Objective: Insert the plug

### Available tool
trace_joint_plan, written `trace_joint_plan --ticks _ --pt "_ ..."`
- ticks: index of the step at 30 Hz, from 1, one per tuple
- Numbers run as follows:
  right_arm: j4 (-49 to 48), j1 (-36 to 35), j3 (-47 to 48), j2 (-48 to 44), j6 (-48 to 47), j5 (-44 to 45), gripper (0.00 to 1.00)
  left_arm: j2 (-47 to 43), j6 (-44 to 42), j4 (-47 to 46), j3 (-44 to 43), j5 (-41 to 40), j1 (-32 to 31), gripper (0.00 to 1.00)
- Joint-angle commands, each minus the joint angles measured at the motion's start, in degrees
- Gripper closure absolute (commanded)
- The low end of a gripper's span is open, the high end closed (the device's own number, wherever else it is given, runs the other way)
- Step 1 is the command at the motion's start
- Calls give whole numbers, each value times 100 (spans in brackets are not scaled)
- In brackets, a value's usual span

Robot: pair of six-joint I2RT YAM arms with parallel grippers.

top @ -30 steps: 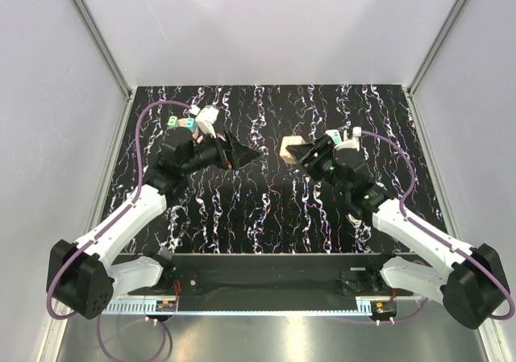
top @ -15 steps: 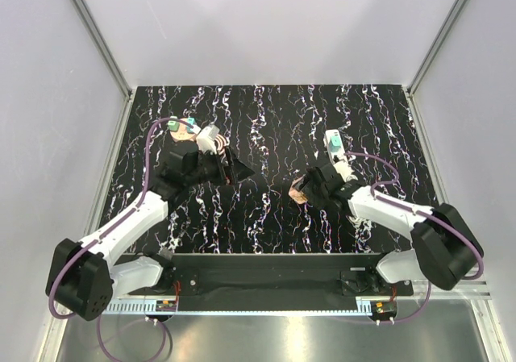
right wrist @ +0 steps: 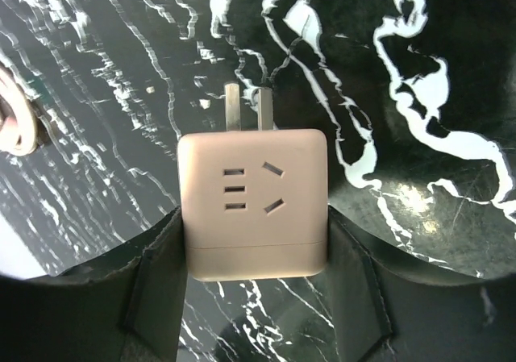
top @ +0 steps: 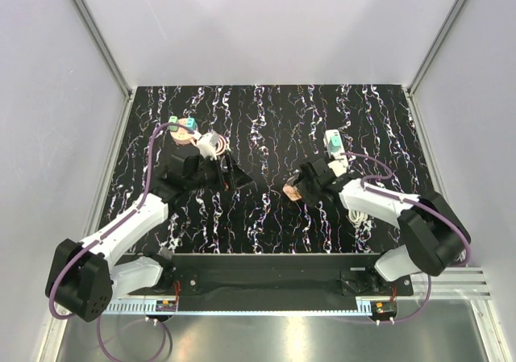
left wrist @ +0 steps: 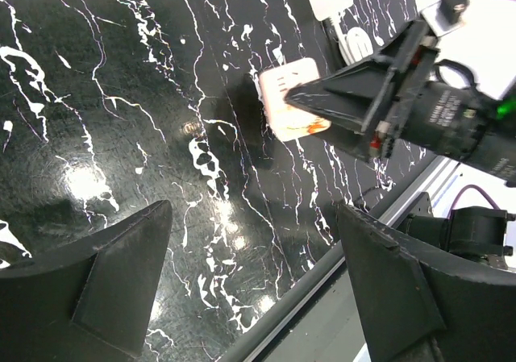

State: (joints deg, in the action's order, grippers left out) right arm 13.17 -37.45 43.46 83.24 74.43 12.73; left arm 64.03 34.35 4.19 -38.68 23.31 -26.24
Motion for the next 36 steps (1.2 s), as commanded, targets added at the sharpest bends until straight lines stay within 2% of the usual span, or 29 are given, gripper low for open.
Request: trace_joint_plan --ticks 1,7,9,10,15,19,23,26,31,36 --pt "-51 -60 215 201 475 28 84 -31 10 -278 27 -55 -22 12" --pt "-16 -52 373 359 766 106 85 -136 2 -260 106 -81 -22 12" --pt "-7 -60 435 351 827 116 99 -163 -7 -252 123 -81 -22 12" --pt "-112 -69 418 272 853 107 100 -189 -16 -252 132 -64 -22 12" --pt "-920 -69 285 -132 591 -331 100 -181 -130 -322 141 94 -22 12" --pt "-1990 -323 5 -571 1002 -614 100 -101 71 -690 97 209 -39 13" --pt "-2388 -789 -136 -818 1459 -342 100 74 327 -1042 -157 -62 -232 13" --pt "-2494 -1106 -162 -959 1705 -35 100 224 327 -1156 -359 -362 -495 10" --pt "-3065 -1273 -408 -1161 2066 273 100 171 213 -1420 -343 -740 -891 9" --pt "-2961 -1361 -277 -1275 2040 388 100 110 265 -1508 -237 -1222 -1050 11"
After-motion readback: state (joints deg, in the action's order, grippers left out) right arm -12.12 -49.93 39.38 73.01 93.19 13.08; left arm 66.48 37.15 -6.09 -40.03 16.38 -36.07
